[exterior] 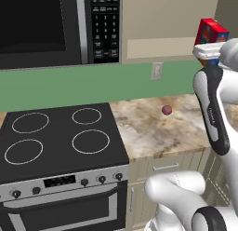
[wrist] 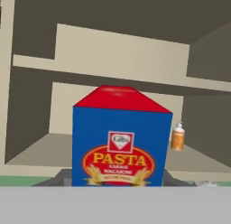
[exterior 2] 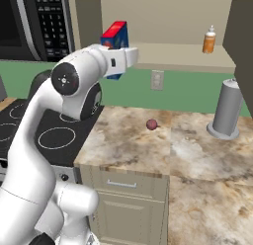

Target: Pick the bar and boxed food from the counter and place them in the cabinets closest to them.

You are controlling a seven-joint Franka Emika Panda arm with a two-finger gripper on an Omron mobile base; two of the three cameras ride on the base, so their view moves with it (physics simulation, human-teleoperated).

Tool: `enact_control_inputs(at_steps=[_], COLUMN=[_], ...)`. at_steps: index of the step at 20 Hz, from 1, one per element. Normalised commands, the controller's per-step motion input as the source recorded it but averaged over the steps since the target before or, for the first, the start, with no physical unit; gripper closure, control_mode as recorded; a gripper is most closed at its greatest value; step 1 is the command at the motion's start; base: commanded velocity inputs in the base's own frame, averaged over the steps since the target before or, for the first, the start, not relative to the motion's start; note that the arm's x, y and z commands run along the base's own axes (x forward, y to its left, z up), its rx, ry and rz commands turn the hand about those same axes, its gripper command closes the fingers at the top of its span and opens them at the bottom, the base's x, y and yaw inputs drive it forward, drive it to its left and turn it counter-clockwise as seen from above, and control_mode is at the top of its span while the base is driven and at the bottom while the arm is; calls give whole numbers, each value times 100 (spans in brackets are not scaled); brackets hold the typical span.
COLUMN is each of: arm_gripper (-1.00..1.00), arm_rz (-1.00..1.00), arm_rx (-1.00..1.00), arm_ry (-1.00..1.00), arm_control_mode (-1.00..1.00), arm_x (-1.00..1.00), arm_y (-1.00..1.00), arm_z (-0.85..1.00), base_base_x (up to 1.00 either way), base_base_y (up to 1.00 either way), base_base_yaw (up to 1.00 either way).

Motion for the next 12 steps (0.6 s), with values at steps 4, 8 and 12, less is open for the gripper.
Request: enact_control_inputs(at_steps=[4, 8, 12], arm_gripper=[100, 100, 100], arm_rz=[0, -1, -1], arm_rx=[0, 0, 0], arm_ry=[-1, 2, 8], arm_control_mode=[-100, -100, -100], arm_x=[0, 16, 32], arm_y=[0, 0, 0], arm_z=[0, 0, 6], base_base_x=[0, 0, 0], base_base_y=[0, 0, 0], base_base_yaw=[0, 0, 0])
